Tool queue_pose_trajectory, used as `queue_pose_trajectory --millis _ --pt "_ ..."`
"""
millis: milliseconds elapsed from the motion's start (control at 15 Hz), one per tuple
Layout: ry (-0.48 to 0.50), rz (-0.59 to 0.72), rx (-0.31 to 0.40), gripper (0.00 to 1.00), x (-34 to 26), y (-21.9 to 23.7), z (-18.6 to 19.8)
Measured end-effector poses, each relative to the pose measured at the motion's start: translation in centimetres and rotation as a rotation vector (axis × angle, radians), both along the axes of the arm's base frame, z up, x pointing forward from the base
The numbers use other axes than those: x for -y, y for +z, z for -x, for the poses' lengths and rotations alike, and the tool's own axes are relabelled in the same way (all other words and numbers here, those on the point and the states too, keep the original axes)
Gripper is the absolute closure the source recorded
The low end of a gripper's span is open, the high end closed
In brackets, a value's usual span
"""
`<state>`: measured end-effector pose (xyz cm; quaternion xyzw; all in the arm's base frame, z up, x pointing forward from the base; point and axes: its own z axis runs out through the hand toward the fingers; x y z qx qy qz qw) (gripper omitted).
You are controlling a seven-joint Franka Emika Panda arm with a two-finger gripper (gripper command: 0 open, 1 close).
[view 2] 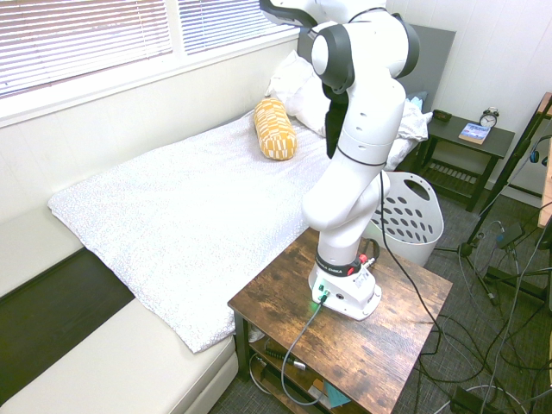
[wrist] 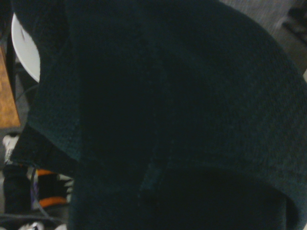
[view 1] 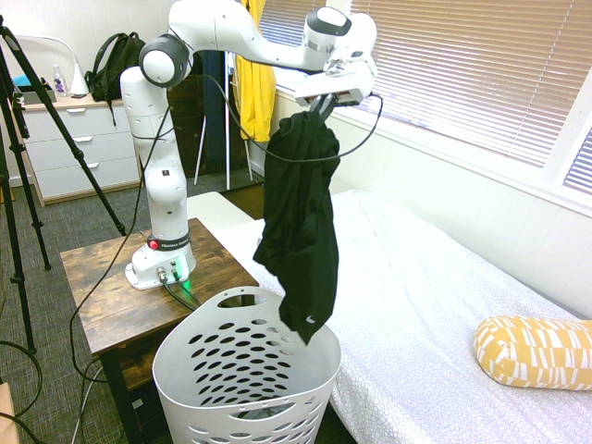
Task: Put my clothes in the laundry bag
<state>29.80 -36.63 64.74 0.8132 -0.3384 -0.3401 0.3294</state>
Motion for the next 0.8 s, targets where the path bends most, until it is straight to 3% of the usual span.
queue_pose_trajectory --millis 200,267,800 --pt "-0.091 -0.039 -0.166 1.00 4.7 -9.8 5.4" --pt "-0.113 -0.037 -0.186 0.00 5.6 -13.2 6.8" --pt "-0.143 0.020 -0.285 0.00 5.4 -35.9 10.6"
